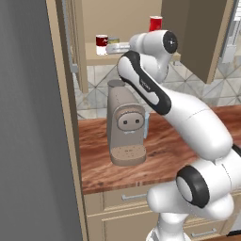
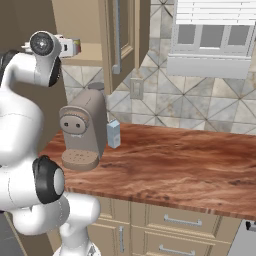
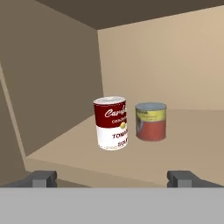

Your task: Stack two cans on top of the other two cans in the cabinet.

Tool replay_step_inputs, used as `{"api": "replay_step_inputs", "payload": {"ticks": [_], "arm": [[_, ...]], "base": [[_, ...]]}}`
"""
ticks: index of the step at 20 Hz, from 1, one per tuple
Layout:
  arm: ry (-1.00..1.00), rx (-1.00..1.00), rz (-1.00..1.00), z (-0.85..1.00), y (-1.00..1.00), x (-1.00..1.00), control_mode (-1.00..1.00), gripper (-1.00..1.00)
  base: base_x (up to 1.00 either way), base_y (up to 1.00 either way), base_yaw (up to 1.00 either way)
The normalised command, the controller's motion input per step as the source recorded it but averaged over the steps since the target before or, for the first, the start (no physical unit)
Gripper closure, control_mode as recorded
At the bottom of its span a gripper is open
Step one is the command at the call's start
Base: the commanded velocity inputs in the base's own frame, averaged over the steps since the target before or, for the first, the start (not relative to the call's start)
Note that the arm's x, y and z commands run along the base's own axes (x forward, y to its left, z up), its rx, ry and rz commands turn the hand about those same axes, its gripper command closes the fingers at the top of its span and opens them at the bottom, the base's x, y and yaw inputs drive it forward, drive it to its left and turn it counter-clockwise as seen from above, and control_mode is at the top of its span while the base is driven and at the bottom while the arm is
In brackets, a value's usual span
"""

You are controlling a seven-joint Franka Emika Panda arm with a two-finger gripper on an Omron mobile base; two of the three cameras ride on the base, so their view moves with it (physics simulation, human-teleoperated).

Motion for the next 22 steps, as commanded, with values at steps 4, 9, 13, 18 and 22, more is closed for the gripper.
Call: {"api": "replay_step_inputs", "payload": {"ticks": [4, 9, 13, 18, 22], "arm": [[0.00, 0.00, 0.00, 0.00, 0.00, 0.15, -1.00, -1.00], [0.00, 0.00, 0.00, 0.00, 0.00, 0.21, -1.00, -1.00], [0.00, 0.00, 0.00, 0.00, 0.00, 0.18, -1.00, -1.00], [0.00, 0.00, 0.00, 0.00, 0.01, 0.22, -1.00, -1.00], [0.00, 0.00, 0.00, 0.00, 0.04, 0.09, -1.00, -1.00]], "base": [[0.00, 0.00, 0.00], [0.00, 0.00, 0.00], [0.00, 0.00, 0.00], [0.00, 0.00, 0.00], [0.00, 0.00, 0.00]]}}
